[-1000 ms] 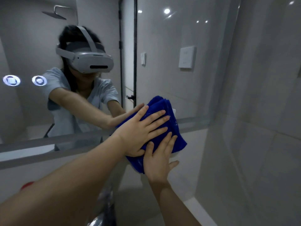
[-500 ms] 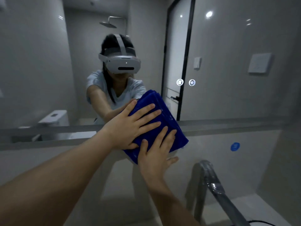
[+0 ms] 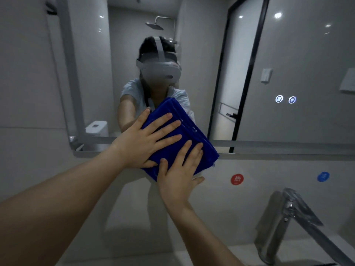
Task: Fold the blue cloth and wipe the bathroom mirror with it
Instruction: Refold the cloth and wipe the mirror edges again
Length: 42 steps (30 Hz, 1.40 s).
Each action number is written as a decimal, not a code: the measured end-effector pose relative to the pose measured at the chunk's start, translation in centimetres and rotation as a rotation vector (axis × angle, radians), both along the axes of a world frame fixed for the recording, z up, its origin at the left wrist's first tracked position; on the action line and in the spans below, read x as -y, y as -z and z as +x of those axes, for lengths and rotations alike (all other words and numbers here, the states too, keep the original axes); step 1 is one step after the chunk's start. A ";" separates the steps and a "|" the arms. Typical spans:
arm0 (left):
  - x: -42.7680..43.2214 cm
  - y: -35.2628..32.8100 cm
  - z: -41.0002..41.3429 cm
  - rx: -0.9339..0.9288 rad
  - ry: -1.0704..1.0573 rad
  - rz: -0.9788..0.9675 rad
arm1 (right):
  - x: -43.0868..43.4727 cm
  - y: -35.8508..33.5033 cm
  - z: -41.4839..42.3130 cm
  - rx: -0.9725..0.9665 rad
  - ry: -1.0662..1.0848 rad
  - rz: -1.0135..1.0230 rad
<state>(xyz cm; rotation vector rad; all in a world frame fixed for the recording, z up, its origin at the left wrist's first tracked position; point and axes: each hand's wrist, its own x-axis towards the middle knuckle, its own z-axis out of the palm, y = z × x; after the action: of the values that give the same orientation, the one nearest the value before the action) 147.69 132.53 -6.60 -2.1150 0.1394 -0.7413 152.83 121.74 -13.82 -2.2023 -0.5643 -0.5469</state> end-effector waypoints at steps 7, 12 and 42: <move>-3.5 2.2 -4.2 0.113 -0.032 -0.093 | -1.9 1.8 -2.3 0.178 -0.191 0.043; -1.6 3.1 -5.1 0.138 -0.005 -0.298 | -1.5 1.5 -2.3 0.210 -0.271 0.115; 7.3 2.8 -7.9 0.451 -0.251 -1.528 | 5.8 -2.4 -3.2 -0.115 -0.144 -0.312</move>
<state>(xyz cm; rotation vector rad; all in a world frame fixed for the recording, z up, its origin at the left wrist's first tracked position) 139.83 125.18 -9.42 -3.0907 -1.2936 -1.3656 149.67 115.89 -11.46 -2.4419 -0.7827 -0.2679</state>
